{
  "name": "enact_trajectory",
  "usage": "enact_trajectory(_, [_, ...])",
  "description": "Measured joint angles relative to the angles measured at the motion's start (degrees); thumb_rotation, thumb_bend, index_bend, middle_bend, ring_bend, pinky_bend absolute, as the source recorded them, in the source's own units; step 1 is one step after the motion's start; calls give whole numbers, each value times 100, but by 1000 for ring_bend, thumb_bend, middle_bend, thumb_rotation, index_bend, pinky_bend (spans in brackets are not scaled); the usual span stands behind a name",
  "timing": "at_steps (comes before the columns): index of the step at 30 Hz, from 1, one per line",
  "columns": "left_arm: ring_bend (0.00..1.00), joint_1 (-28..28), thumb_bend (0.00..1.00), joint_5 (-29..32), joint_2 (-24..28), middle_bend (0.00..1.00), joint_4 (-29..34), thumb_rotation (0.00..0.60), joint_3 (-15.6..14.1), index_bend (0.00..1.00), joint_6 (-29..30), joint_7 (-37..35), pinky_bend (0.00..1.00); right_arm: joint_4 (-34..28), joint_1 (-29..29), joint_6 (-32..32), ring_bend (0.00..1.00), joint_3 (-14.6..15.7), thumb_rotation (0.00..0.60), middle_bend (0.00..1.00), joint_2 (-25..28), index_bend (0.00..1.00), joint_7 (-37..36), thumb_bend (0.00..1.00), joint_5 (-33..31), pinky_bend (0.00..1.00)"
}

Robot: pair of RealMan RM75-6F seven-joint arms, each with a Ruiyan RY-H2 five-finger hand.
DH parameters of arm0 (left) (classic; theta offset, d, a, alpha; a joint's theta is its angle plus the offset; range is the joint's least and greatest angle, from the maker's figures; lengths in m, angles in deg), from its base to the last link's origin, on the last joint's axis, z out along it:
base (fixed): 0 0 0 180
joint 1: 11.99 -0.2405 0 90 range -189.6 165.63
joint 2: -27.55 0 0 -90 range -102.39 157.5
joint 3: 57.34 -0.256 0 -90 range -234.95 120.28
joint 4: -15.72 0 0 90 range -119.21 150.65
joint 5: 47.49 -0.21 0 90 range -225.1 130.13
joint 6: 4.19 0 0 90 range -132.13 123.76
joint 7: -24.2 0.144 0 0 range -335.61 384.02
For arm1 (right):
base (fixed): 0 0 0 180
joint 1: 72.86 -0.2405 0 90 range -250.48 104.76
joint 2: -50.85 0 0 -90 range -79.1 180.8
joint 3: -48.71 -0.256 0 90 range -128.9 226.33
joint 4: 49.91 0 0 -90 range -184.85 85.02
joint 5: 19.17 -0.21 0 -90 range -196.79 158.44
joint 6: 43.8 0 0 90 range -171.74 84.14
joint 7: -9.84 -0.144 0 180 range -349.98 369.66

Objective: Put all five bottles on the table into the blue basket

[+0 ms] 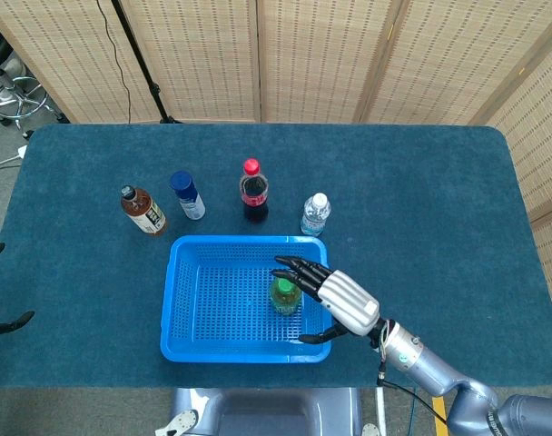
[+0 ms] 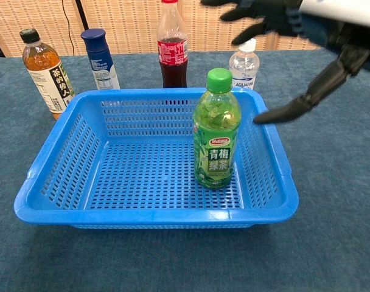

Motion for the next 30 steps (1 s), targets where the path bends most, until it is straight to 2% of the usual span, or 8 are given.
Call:
enact_trajectory(4, [0, -16, 37, -33, 9, 0, -3, 600, -11, 0, 30, -35, 0, -136, 110, -240, 0, -380, 600, 0, 247, 0, 109, 0, -496, 2])
enact_trajectory(8, [0, -28, 37, -77, 17, 0, -5, 600, -28, 0, 56, -52, 0, -107, 153, -164, 0, -679, 600, 0, 487, 0, 92, 0, -1199, 0])
enact_trajectory(11, [0, -24, 36, -76, 16, 0, 4, 600, -24, 0, 57, -45, 0, 103, 133, 138, 0, -860, 600, 0, 599, 0, -88, 0, -1813, 0])
enact_trajectory(15, [0, -18, 37, -130, 13, 0, 35, 600, -29, 0, 81, -1, 0, 560, 30, 940, 0, -979, 600, 0, 650, 0, -524, 0, -2443, 0])
enact_trajectory(21, [0, -48, 37, -115, -56, 0, 70, 600, -6, 0, 211, 236, 0, 1310, -220, 2089, 0, -1019, 600, 0, 576, 0, -1306, 0, -2738, 0])
enact_trajectory(26, [0, -56, 37, -46, -109, 0, 109, 600, 15, 0, 236, 393, 0, 1949, -443, 2461, 0, -1036, 600, 0, 233, 0, -1459, 0, -2792, 0])
enact_trajectory(30, [0, -49, 36, 46, -140, 0, 119, 600, 51, 0, 227, 482, 0, 2532, -637, 2684, 0, -1076, 600, 0, -270, 0, -1478, 0, -2862, 0])
